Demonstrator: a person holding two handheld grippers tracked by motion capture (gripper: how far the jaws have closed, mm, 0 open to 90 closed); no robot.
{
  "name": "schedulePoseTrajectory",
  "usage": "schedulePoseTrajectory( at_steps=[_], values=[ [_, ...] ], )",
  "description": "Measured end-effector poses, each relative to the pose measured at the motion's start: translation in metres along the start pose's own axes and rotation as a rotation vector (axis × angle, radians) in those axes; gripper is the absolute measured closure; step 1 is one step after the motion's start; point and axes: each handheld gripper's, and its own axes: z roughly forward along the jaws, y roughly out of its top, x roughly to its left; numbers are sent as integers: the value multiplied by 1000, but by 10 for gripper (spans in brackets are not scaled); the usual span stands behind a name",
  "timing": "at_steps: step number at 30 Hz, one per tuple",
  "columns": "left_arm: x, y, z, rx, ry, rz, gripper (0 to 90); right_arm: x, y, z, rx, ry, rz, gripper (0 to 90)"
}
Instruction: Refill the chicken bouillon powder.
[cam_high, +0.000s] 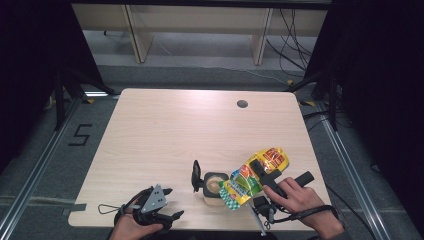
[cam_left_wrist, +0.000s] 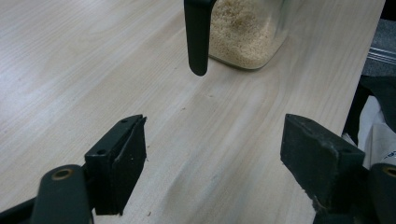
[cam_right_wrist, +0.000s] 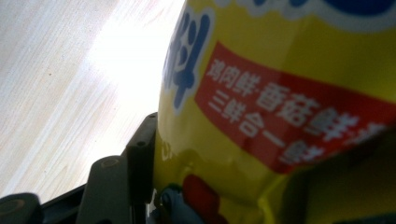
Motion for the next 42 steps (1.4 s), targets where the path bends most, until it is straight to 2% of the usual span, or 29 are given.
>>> schedulePoseTrajectory(
  at_steps=[2, 3, 4, 6, 7, 8, 14, 15, 22, 29, 30, 35, 40, 41, 42],
  values=[
    [0, 0, 0, 5, -1, 1, 221, 0, 0, 0, 0, 2, -1, 420],
    [0, 0, 0, 1, 1, -1, 221, -2, 0, 1, -12, 1, -27, 420],
    [0, 0, 0, 5, 1, -1, 221, -1, 1, 0, -12, -1, -29, 420],
    [0, 0, 0, 1, 0, -1, 221, -2, 1, 1, -14, 2, -28, 419],
    [0, 0, 0, 0, -2, -2, 221, 0, 2, 0, -9, 3, -4, 420],
    [0, 0, 0, 6, -1, 1, 221, -1, 2, 0, -16, 6, -30, 420],
    [0, 0, 0, -5, -1, -5, 221, -1, 3, 0, -17, 0, -30, 420],
    [0, 0, -1, 9, -13, -2, 221, -2, 2, 0, -16, 5, -31, 420],
    [0, 0, -1, 8, -13, -2, 221, -1, 2, 1, -13, 6, -38, 420],
    [0, 0, -1, 8, -12, -2, 221, -1, 1, 1, -9, 1, -37, 420],
    [0, 0, -1, 7, -12, -2, 221, 1, 2, 1, -3, 3, -9, 420],
    [0, 0, 0, -1, 2, 1, 221, 1, 2, 1, -1, 8, -11, 419],
    [0, 0, -1, 5, -11, -3, 221, 1, 2, 1, -1, 12, -10, 420],
    [0, 0, -1, 2, -7, -2, 221, -1, 1, 1, -8, 8, -37, 420],
    [0, 0, -1, 2, -7, -2, 221, -1, 1, 1, -8, 9, -37, 420]
  ],
)
